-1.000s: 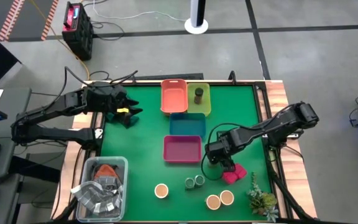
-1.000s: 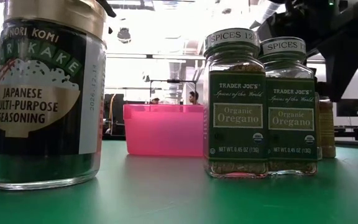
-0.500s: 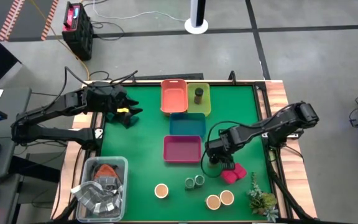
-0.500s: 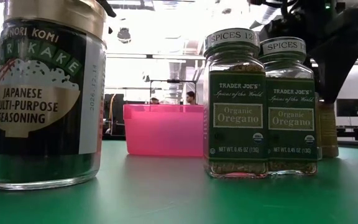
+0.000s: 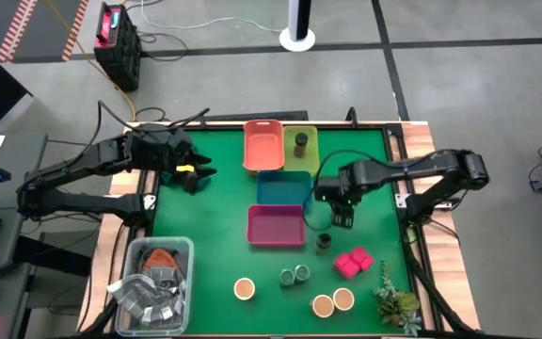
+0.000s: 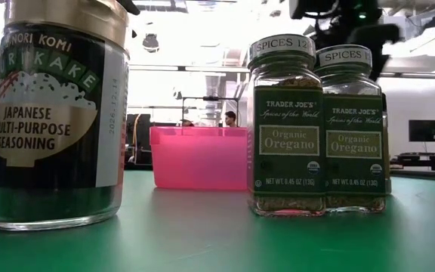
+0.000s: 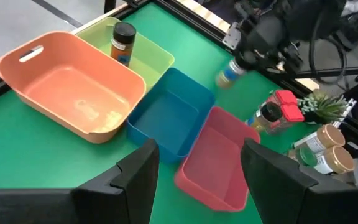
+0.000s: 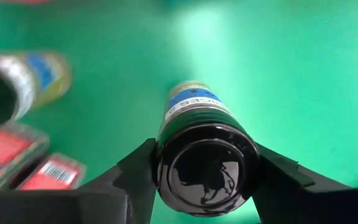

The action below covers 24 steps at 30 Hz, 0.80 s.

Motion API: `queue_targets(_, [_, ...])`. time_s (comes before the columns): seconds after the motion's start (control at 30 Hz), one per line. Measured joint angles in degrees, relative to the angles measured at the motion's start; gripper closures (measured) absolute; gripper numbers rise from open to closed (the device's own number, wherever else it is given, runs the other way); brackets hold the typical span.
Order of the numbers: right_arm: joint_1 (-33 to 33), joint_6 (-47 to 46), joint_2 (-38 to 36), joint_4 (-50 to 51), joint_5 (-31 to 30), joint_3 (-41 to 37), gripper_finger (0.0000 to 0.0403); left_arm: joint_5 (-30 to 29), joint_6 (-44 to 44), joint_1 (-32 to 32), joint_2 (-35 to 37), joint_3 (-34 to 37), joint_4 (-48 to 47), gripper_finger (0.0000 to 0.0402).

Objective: Sort spices by type
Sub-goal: Put the right black seasoning bottle into the yellow bin

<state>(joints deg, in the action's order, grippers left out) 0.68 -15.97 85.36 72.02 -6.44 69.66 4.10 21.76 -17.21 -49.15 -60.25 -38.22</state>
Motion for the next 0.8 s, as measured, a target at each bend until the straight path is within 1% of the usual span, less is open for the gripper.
queue_targets(0.2, [-7.77,2.38,0.00,1.30,-6.62,6.94,0.0168,0.32,0.04,-0.25,-0.03,0.00,0.00,0.0185])
queue_targets(0.33, [-13.84,3.03,0.12,1.14,-7.47,12.45,0.0168,1.61,0.88,-0.42,-0.90,0.02,0.07,0.0185])
queue_targets(0.43, [-16.99,4.79,0.17,-1.85,-7.41,15.74,0.0168,1.79,1.00,-0.38,-1.81,0.02,0.70,0.0185])
queue_targets(0.57, [-19.34,4.65,0.17,-8.43,-7.26,17.41,0.0168,1.93,0.05,-0.39,-2.95,0.04,1.89,0.0185])
queue_targets(0.63, [-20.04,4.05,0.17,-10.32,-6.66,17.41,0.0168,3.23,0.69,-0.39,-3.36,0.04,2.72,0.0185])
queue_targets(0.7, [-20.18,3.71,0.61,-11.04,-6.24,17.45,0.0168,4.45,1.07,-0.35,-3.50,0.04,3.93,0.0185])
queue_targets(0.8, [-20.18,2.52,2.39,-11.00,-5.92,17.50,0.0168,4.73,1.07,-0.26,-3.48,0.04,5.01,0.0185])
